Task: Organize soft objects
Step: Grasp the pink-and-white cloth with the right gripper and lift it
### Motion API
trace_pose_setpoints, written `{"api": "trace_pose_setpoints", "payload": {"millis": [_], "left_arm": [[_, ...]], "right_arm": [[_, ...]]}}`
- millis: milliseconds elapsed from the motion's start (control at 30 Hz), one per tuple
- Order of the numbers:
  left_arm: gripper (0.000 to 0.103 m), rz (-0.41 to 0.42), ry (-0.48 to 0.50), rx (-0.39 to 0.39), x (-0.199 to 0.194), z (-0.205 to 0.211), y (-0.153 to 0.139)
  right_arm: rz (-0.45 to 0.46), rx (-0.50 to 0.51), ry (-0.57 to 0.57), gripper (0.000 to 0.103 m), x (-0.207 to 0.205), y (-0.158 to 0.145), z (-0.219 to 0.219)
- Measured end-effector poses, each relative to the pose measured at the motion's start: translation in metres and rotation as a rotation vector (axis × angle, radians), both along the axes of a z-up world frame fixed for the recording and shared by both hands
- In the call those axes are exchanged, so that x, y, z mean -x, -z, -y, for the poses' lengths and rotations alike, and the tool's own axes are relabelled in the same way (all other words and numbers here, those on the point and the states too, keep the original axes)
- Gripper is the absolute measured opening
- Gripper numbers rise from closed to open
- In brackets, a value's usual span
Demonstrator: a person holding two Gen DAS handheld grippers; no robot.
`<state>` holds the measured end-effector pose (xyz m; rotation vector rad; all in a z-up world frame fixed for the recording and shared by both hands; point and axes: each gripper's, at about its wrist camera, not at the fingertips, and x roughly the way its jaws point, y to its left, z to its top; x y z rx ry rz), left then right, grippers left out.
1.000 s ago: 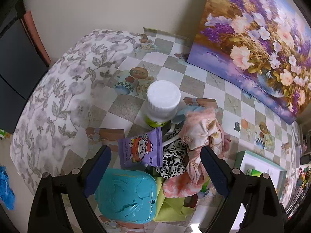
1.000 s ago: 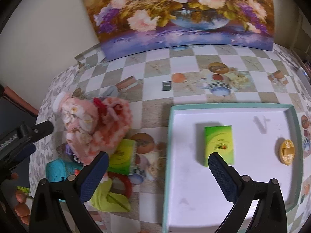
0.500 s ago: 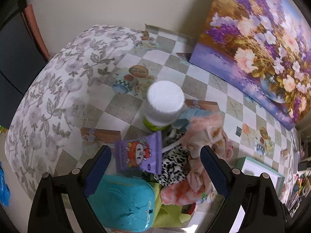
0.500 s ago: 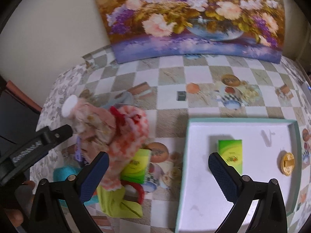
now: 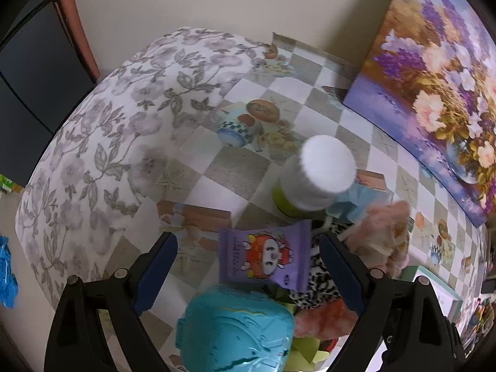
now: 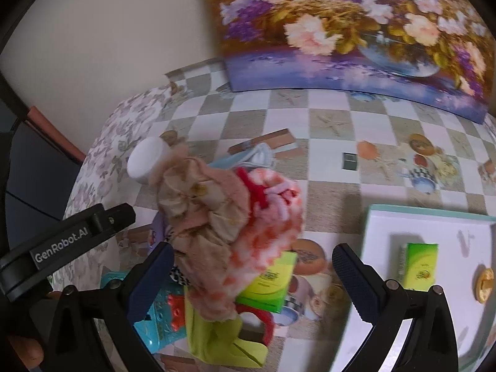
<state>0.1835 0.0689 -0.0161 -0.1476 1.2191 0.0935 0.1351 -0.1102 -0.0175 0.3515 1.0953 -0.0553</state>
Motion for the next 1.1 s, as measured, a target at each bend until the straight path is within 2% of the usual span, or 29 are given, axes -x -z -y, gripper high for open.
{"api": "trace_pose_setpoints", "payload": {"millis": [233, 367, 533, 633, 700, 767, 800, 1100], "left_arm": [[0.093, -0.008, -0.054, -0.029, -0.002, -0.014, 0.003], [0.093, -0.012, -0.07, -0.017, -0.003, -0.017, 0.005], [0.093, -0.012, -0.068, -0.022, -0.003, -0.016, 0.005], [0.093, -0.01, -0.066, -0.02, -0.003, -0.015, 0.004], [0.093, -0.009, -0.063, -0.018, -0.003, -0.014, 0.004], [0.093, -0.007, -0.063, -0.016, -0.003, -0.013, 0.003], [0.093, -0.006, -0.062, -0.014, -0.003, -0.013, 0.002], [0.093, 0.008, -0.059, -0.007, -0.002, -0.012, -0.004]], "right_arm": [[0.013, 0.014, -0.031, 0.102, -0.007, 0.008, -0.013], [0.018, 0.033, -0.053, 0.096, -0.009, 0.01, -0.019], [0.033, 0.039, -0.071, 0.081, -0.009, 0.007, -0.023], [0.051, 0.043, -0.084, 0.065, -0.008, 0.004, -0.025], [0.059, 0.044, -0.094, 0.049, -0.008, 0.003, -0.027], [0.063, 0.043, -0.103, 0.042, -0.008, 0.002, -0.029], [0.068, 0.041, -0.107, 0.035, -0.008, 0.002, -0.029], [0.104, 0.018, -0.112, 0.023, -0.005, -0.005, -0.026]]}}
